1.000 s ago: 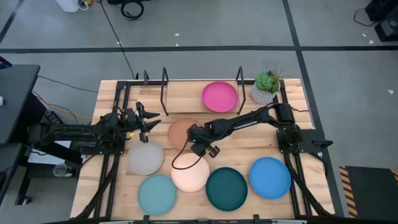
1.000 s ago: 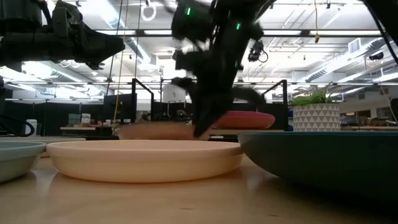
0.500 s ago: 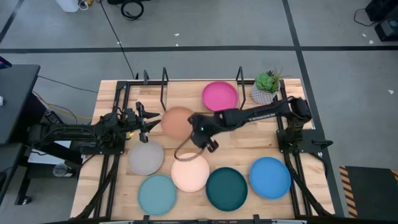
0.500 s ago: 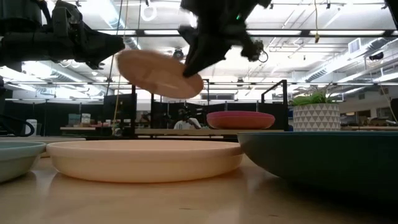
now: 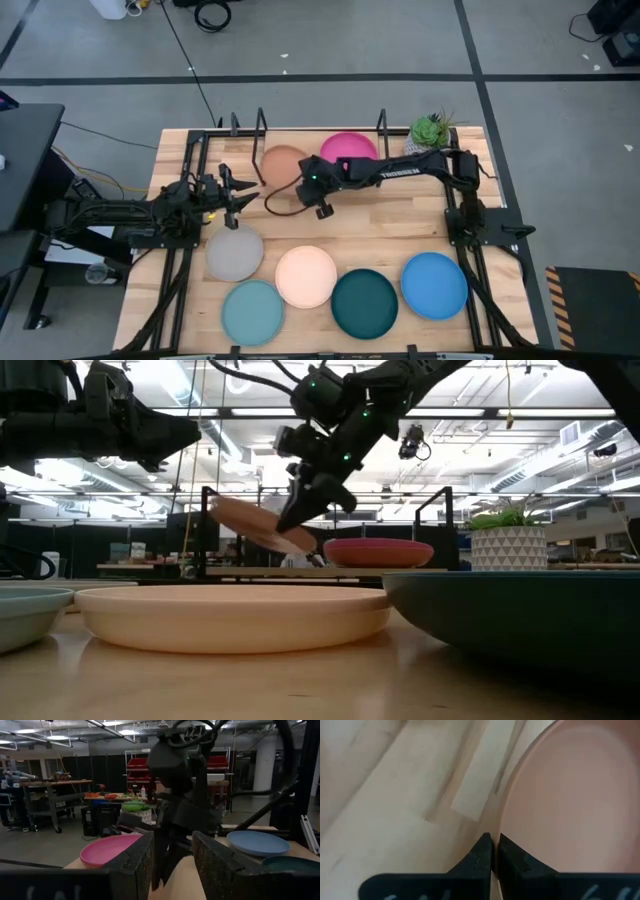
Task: Place and stack plates onto a shelf
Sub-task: Put the brown plate on the shelf, then stack the dark green plate on top of the pink plate on the shelf
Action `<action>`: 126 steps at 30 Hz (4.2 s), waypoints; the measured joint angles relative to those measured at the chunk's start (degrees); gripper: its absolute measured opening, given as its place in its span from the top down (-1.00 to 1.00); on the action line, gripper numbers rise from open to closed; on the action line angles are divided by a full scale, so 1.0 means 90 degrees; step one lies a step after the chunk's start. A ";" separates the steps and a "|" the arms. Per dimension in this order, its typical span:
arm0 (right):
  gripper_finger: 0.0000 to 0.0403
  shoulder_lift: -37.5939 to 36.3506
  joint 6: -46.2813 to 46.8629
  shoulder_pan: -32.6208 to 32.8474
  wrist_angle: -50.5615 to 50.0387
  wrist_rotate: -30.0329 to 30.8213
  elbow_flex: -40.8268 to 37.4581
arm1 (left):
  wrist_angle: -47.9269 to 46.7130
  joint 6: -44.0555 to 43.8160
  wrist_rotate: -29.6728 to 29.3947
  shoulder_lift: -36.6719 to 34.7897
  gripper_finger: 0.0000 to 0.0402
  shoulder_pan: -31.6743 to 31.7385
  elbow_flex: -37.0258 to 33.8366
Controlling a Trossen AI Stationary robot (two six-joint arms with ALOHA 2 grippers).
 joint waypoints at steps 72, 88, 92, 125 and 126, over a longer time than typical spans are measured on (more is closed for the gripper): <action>0.58 0.0126 0.0356 -0.0559 -0.0292 0.0871 -0.0058 | 0.0092 0.0007 -0.0001 0.0001 0.30 0.0007 0.0000; 0.58 0.0170 -0.0391 -0.0433 -0.0249 0.0380 -0.0058 | 0.0090 0.0015 0.0001 0.0001 0.30 0.0007 0.0000; 0.58 0.0287 -0.0402 -0.0506 -0.0167 0.0815 -0.0058 | 0.0090 0.0012 0.0001 0.0001 0.30 0.0007 0.0000; 0.58 0.0091 0.2105 0.0618 -0.0978 -0.0334 -0.0057 | 0.0051 0.0063 0.0001 -0.0001 0.30 0.0007 0.0000; 0.57 0.0095 0.2334 0.0668 -0.1092 -0.0596 -0.0058 | 0.0051 0.0063 0.0001 0.0001 0.30 0.0007 0.0000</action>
